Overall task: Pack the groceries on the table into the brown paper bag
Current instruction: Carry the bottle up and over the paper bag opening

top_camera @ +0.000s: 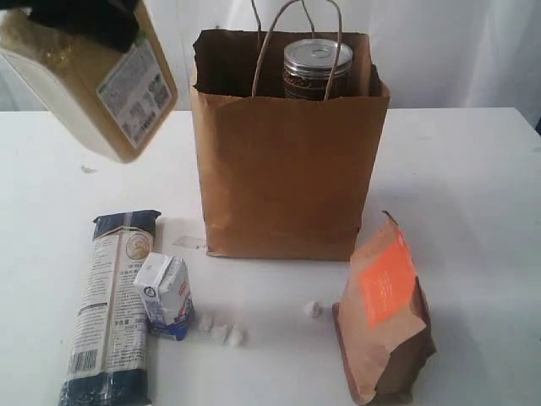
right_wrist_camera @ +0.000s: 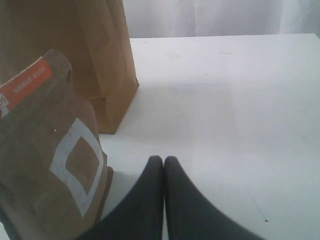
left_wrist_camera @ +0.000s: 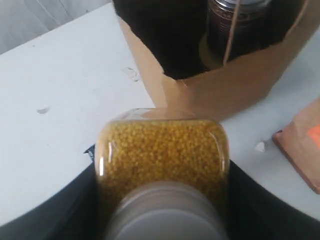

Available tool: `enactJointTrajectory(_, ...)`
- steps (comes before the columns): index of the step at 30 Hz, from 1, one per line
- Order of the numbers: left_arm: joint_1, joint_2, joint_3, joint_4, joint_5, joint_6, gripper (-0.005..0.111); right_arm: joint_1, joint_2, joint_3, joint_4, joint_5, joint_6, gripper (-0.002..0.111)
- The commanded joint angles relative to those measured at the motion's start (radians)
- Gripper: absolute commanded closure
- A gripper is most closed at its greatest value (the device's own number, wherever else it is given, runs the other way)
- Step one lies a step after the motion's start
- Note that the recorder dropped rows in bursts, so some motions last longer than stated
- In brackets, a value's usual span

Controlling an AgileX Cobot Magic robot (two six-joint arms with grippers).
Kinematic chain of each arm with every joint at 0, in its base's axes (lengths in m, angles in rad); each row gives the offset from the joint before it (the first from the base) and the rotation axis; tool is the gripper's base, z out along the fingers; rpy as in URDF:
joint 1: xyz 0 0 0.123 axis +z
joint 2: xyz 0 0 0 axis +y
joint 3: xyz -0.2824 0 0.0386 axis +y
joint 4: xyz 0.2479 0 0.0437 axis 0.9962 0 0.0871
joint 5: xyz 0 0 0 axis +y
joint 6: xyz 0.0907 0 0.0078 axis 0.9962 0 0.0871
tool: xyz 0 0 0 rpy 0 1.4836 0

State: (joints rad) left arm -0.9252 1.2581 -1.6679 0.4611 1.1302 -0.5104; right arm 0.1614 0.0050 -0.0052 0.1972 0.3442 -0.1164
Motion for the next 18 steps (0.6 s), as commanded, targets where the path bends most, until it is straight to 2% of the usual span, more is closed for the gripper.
enactJointTrajectory(1,0.095,-0.025,-0.033,-0.012,0.091,0.065,0.107,-0.006,-0.005,0.005,-0.004,-0.003,0.0,0.108)
enactJointTrajectory(11,0.35,-0.023,-0.033,-0.304,-0.093,0.213,0.107,-0.006,-0.005,0.005,-0.004,-0.003,0.0,0.108)
enactJointTrajectory(18,0.456,0.018,-0.033,-0.485,-0.173,0.312,0.107,-0.006,-0.005,0.005,-0.004,-0.003,0.0,0.108)
